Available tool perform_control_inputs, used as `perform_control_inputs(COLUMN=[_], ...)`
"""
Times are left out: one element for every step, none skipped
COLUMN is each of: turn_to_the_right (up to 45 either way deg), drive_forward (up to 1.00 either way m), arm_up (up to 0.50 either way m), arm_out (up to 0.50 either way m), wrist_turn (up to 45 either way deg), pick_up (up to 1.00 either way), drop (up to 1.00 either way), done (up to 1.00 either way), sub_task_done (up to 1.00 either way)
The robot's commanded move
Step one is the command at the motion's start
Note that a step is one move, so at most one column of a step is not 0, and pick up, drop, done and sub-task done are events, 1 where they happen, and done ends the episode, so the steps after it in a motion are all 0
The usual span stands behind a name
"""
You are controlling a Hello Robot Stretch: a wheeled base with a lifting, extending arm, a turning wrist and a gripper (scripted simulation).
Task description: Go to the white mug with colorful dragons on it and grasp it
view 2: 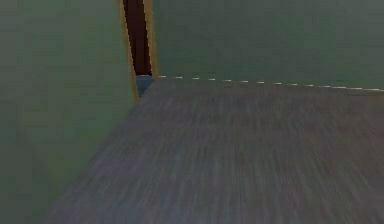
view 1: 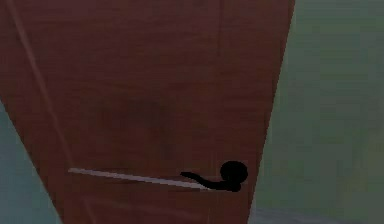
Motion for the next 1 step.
perform_control_inputs(turn_to_the_right=[-45.0], drive_forward=[0.00], arm_up=[0.00], arm_out=[0.00], wrist_turn=[0.0], pick_up=[0.00], drop=[0.00], done=[0.00], sub_task_done=[0.00])
